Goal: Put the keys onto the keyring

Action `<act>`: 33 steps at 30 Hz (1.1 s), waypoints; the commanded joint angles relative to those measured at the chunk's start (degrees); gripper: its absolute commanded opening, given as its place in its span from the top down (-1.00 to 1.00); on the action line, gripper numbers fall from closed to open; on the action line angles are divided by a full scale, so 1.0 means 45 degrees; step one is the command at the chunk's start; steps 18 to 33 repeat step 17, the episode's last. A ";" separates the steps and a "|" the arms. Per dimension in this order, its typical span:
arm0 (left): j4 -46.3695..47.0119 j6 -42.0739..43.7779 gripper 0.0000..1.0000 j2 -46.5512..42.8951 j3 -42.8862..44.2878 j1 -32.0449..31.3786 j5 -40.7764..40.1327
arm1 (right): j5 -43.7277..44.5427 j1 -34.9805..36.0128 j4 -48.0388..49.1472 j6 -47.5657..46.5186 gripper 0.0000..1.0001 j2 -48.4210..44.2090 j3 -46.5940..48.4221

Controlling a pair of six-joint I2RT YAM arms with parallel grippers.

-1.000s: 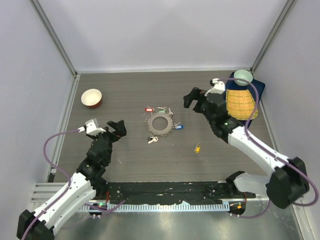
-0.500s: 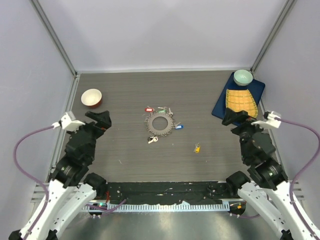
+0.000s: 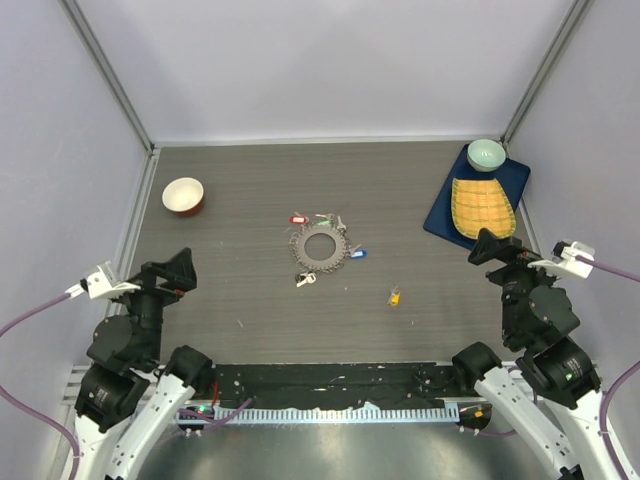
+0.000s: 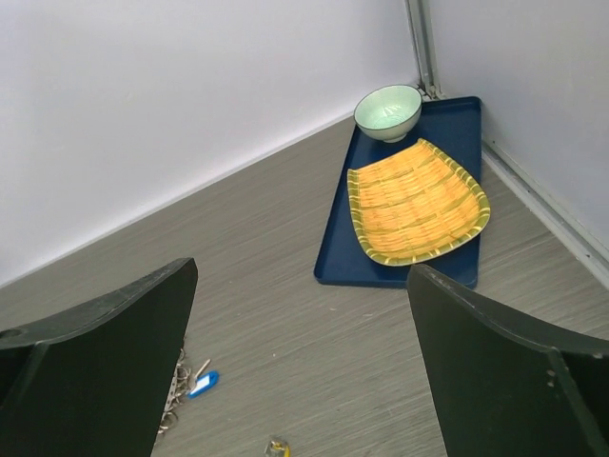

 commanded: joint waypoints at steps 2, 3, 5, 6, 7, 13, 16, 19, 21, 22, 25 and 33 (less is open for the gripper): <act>-0.0075 0.1057 -0.99 -0.0381 -0.0544 0.0067 0.0419 | 0.0342 -0.0008 0.0158 -0.0340 -0.99 -0.0141 -0.0082; -0.0016 0.1155 -1.00 -0.0381 -0.0603 0.0067 0.0652 | 0.0322 0.0012 0.0178 -0.0339 -0.99 -0.0121 -0.0101; -0.0170 0.1234 -0.99 -0.0265 -0.0584 0.0067 0.0771 | 0.0322 -0.0008 0.0159 -0.0359 -0.99 -0.0063 -0.0121; -0.0249 0.1253 -1.00 -0.0129 -0.0565 0.0067 0.0791 | 0.0322 0.0012 0.0178 -0.0359 -1.00 -0.0082 -0.0121; -0.0327 0.1273 -0.99 -0.0069 -0.0545 0.0067 0.0811 | 0.0322 -0.0007 0.0178 -0.0340 -0.99 -0.0082 -0.0140; -0.0367 0.1292 -0.99 -0.0048 -0.0583 0.0184 0.0947 | 0.0341 -0.0007 0.0217 -0.0359 -0.99 -0.0140 -0.0160; -0.0211 0.1273 -0.99 -0.0205 -0.0662 0.0301 0.1104 | 0.0361 0.0012 0.0217 -0.0359 -0.99 -0.0238 -0.0199; -0.0172 0.1292 -1.00 -0.0244 -0.0662 0.0359 0.1220 | 0.0361 0.0012 0.0217 -0.0378 -0.99 -0.0258 -0.0218; -0.0172 0.1292 -1.00 -0.0244 -0.0662 0.0359 0.1220 | 0.0361 0.0012 0.0217 -0.0378 -0.99 -0.0258 -0.0218; -0.0172 0.1292 -1.00 -0.0244 -0.0662 0.0359 0.1220 | 0.0361 0.0012 0.0217 -0.0378 -0.99 -0.0258 -0.0218; -0.0172 0.1292 -1.00 -0.0244 -0.0662 0.0359 0.1220 | 0.0361 0.0012 0.0217 -0.0378 -0.99 -0.0258 -0.0218; -0.0172 0.1292 -1.00 -0.0244 -0.0662 0.0359 0.1220 | 0.0361 0.0012 0.0217 -0.0378 -0.99 -0.0258 -0.0218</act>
